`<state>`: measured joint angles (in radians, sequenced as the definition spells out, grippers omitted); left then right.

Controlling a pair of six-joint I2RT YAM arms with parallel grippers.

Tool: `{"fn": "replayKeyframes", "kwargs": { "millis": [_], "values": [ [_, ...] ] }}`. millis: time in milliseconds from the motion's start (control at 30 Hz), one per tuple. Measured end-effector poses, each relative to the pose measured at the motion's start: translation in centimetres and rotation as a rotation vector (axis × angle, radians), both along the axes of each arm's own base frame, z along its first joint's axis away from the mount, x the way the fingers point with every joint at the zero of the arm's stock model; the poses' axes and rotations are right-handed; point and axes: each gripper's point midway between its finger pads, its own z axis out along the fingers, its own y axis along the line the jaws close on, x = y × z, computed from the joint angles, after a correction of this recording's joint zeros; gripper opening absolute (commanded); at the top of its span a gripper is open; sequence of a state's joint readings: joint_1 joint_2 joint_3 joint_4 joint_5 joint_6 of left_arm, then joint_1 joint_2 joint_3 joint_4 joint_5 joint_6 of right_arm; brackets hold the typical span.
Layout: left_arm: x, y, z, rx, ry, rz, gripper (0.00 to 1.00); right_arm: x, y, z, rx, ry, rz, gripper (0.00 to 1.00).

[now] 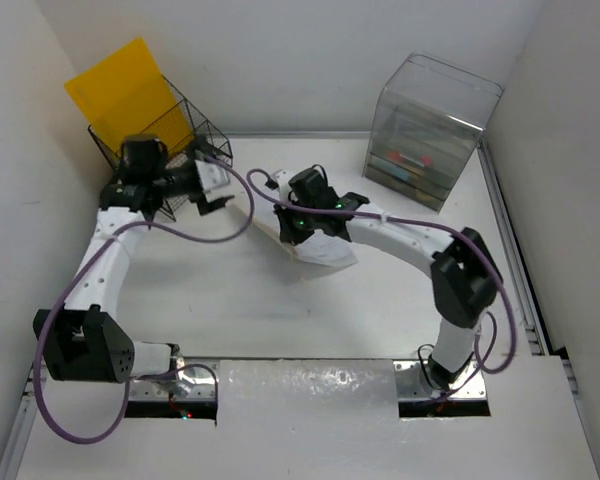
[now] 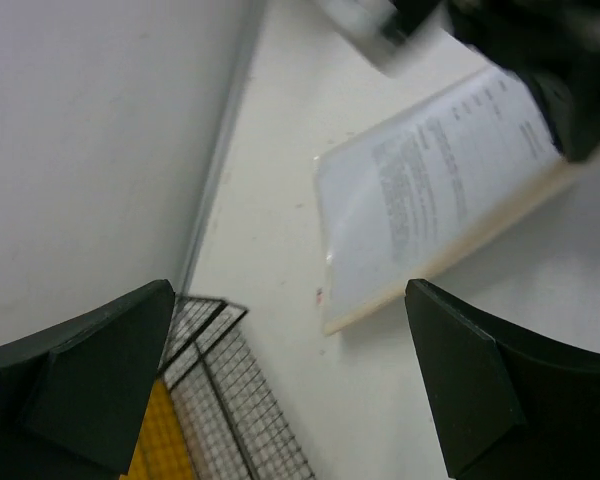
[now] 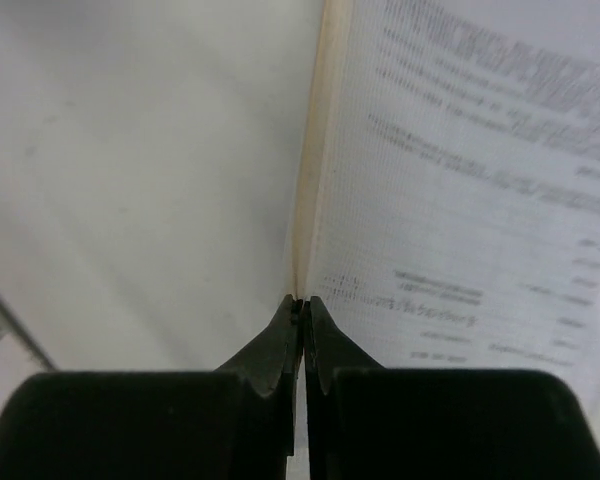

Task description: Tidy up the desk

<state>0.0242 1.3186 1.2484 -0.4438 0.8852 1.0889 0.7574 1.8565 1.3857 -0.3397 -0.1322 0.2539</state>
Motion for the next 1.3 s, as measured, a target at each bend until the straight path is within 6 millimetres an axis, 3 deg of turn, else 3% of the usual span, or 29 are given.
{"fn": "replayKeyframes", "kwargs": {
  "millis": [67,167,267,367,567,800,833,867,967,1000,1067,1200,1267,1300],
  "values": [
    [-1.7,-2.2,-3.3,0.082,0.004,-0.104,1.00,-0.8,-0.1,2.7,0.071,-0.030,0.021,0.00],
    [-4.6,-4.2,-9.8,0.181,0.088,-0.244,1.00,-1.4,-0.3,4.5,0.122,-0.047,0.035,0.00],
    [-7.5,-5.0,-15.0,0.250,0.168,-0.345,1.00,-1.6,-0.5,4.1,0.127,-0.035,0.036,0.00],
    [-8.9,-5.8,-17.6,0.283,0.196,-0.389,1.00,-1.9,-1.0,3.1,0.113,-0.013,0.032,0.00],
    [-7.5,-8.3,-18.3,0.287,0.125,-0.421,1.00,-2.5,-1.1,2.5,0.115,0.012,0.037,0.00],
    [-6.0,-9.6,-20.2,0.241,0.175,-0.393,0.96,-2.5,-0.9,2.7,0.128,0.016,0.037,0.00],
    [-6.0,-9.8,-20.6,0.233,0.196,-0.391,0.80,-2.5,-0.9,2.7,0.128,0.017,0.036,0.00],
    [-6.0,-10.0,-20.9,0.225,0.218,-0.389,0.56,-2.5,-0.9,2.7,0.129,0.017,0.036,0.00],
    [-5.5,-10.6,-21.6,0.195,0.277,-0.370,0.33,-2.6,-0.9,2.8,0.136,0.019,0.033,0.00],
    [-5.1,-10.8,-21.5,0.182,0.291,-0.362,0.19,-2.7,-0.9,2.9,0.140,0.020,0.031,0.00],
    [-4.5,-11.2,-21.1,0.158,0.310,-0.354,0.03,-2.9,-1.0,3.2,0.149,0.016,0.027,0.00],
    [-4.6,-11.7,-20.6,0.116,0.351,-0.348,0.00,-2.2,-1.5,4.4,0.168,-0.022,-0.002,0.00],
    [-4.7,-11.9,-20.5,0.087,0.393,-0.322,0.00,-1.9,-1.8,4.8,0.168,-0.038,-0.024,0.21],
    [-4.6,-11.9,-20.4,0.075,0.413,-0.299,0.00,-1.7,-2.1,5.1,0.166,-0.045,-0.039,0.46]
  ]
}}
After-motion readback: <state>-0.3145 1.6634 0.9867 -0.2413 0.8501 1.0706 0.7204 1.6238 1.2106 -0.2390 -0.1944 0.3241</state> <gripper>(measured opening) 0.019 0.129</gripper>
